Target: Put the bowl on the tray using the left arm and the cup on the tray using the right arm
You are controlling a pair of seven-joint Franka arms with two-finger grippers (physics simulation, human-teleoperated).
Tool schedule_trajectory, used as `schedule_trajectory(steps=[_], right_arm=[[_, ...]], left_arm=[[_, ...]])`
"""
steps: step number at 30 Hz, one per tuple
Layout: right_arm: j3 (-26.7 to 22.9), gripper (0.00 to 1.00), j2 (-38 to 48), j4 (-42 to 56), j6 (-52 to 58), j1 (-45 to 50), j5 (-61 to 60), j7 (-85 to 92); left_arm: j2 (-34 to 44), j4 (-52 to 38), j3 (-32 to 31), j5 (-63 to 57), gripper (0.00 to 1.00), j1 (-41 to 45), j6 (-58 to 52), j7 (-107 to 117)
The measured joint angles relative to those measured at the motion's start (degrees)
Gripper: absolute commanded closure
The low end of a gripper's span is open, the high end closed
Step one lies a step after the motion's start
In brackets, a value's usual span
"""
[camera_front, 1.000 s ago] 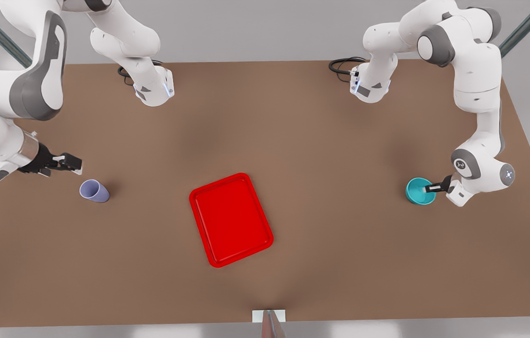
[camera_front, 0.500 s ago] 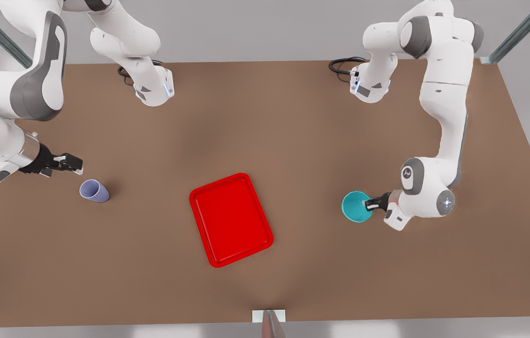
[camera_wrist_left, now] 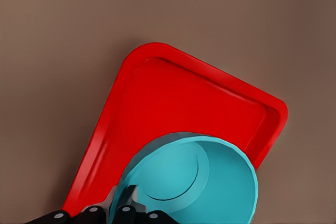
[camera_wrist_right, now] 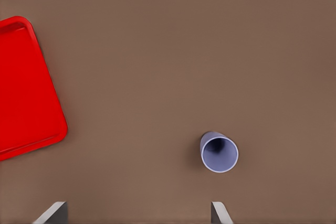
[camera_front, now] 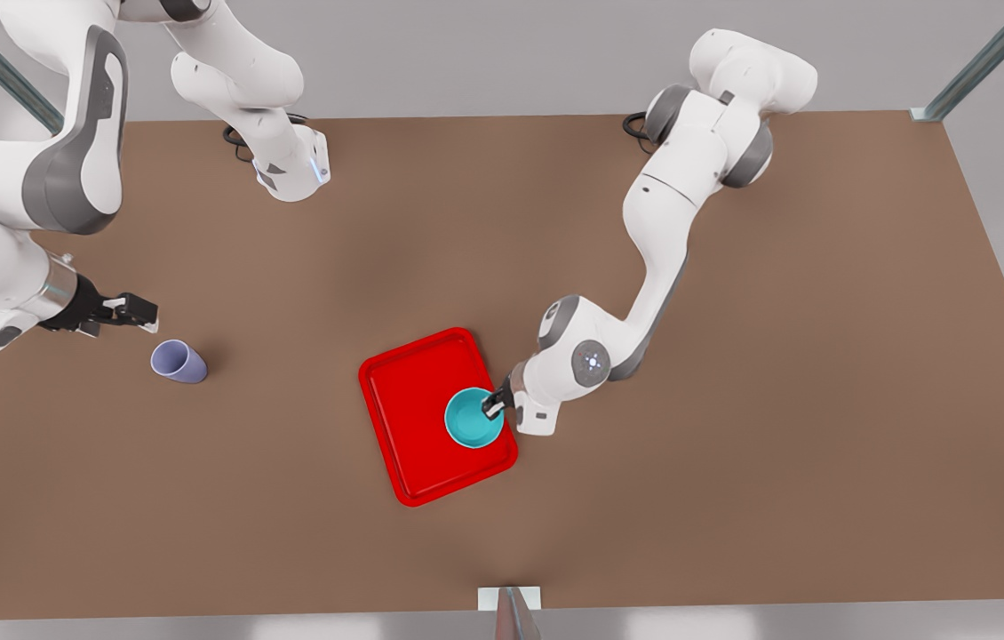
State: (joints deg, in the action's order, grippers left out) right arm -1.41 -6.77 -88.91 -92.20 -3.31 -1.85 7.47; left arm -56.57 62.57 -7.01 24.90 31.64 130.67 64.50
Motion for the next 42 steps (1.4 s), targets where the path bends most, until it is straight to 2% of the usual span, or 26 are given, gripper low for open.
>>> schedule_trajectory(steps=[2,3,4,10,12,13,15,16,17,20,21,22,23,29,35,42], right_arm=[[0.0,0.0,0.0,-0.02,0.0,0.02,0.0,0.08],[-0.01,0.0,0.0,-0.04,0.0,-0.04,0.0,0.09],[0.0,0.0,0.0,-0.04,0.0,-0.08,0.0,0.09],[-0.07,0.0,0.0,-0.38,-0.1,-0.02,0.0,0.09],[0.0,0.0,0.0,-0.39,-0.09,-0.07,0.0,0.09],[-0.08,0.0,-0.07,-0.52,-0.17,0.03,0.0,0.09],[-0.17,0.0,0.08,-2.62,-1.66,-0.4,0.0,0.09],[-0.17,0.0,0.38,-4.82,-3.56,-1.27,0.0,0.17],[-0.25,0.0,0.76,-7.17,-5.45,-2.27,0.0,0.18],[-0.34,0.0,0.53,-13.25,-11.56,-4.77,-0.96,2.04],[-0.6,0.0,0.06,-14.36,-13.15,-5.39,-1.44,2.95],[-0.62,0.0,-0.64,-14.6,-13.98,-5.97,-2.06,3.07],[-0.62,0.0,-1.49,-14.7,-14.75,-6.04,-2.48,3.28],[-0.67,0.0,-2.19,-23.24,-24.92,-9.36,-6.13,12.23],[-0.7,0.0,-8.04,-23.5,-30.08,-15.26,-6.2,20.63],[-0.62,0.0,-8.52,-26.07,-30.19,-15.52,-8.17,23.17]], left_arm=[[-1.07,0.09,0.07,-0.05,0.79,0.17,1.94,-0.47],[-1.46,0.09,0.01,-0.03,0.19,0.18,2.23,-0.58],[-1.53,0.09,0.07,0.66,0.0,0.18,2.76,-0.78],[-0.52,0.33,0.52,3.06,0.0,-0.99,1.31,-2.06],[5.85,0.44,0.6,1.22,0.0,-8.22,-18.65,-14.53],[10.68,0.44,0.8,-0.97,0.0,-12.11,-30.26,-27.78],[19.31,0.52,10.89,-7.57,0.0,-14.9,-45.77,-54.02],[22.01,0.53,15.32,-10.11,0.0,-15.04,-50.4,-59.2],[23.69,0.53,16.32,-12.05,0.0,-14.78,-52.48,-59.4],[26.69,0.58,17.74,-16.59,0.0,-14.78,-53.95,-59.4],[36.11,10.36,14.69,-17.71,0.0,-19.04,-52.68,-59.92],[44.49,20.17,6.02,-19.59,0.0,-26.01,-49.02,-60.18],[46.43,21.21,4.51,-21.29,0.0,-26.39,-49.17,-60.31],[46.75,19.97,4.59,-25.4,0.0,-26.79,-52.87,-61.18],[46.64,20.04,4.36,-25.63,0.0,-26.64,-52.72,-61.24],[46.11,20.08,4.55,-25.48,0.0,-26.84,-52.71,-61.24]])
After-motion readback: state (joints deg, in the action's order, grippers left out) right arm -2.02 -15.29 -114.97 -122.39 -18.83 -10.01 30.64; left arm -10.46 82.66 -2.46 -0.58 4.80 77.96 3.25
